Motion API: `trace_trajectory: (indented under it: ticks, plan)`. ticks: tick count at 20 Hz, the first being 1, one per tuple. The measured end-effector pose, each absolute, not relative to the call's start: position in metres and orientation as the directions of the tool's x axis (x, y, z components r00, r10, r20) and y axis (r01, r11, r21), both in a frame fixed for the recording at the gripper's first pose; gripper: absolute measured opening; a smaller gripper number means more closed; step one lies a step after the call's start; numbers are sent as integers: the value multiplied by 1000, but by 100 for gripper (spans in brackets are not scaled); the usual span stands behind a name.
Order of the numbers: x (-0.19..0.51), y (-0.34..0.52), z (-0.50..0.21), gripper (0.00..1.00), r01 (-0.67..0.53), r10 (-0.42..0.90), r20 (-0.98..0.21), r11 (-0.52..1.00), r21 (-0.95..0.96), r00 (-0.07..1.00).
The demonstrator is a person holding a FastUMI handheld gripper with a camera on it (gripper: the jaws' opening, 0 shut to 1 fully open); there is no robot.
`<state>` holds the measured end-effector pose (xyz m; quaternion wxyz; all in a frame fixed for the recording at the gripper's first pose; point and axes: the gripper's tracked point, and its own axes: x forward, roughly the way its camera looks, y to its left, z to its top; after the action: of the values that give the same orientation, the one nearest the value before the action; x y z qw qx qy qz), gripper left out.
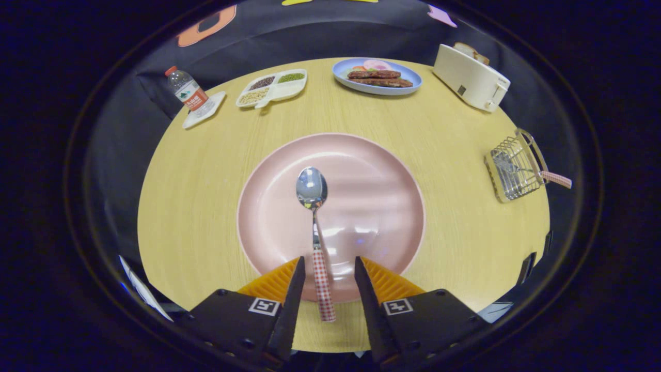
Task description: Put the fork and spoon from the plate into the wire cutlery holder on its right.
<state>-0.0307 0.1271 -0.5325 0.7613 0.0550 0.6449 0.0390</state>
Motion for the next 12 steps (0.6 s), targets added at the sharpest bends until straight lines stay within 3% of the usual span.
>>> trace_trajectory:
  ticks: [6, 8, 9, 12]
  plan:
    - [-40, 128, -542, 24, -14, 95, -980, 995, 94, 177]
    - [-39, 131, -542, 20, -21, 122, -972, 992, 121, 200]
    - [-37, 127, -538, 12, -18, 112, -968, 994, 111, 224]
    - [-33, 120, -528, 7, -9, 145, -961, 989, 147, 238]
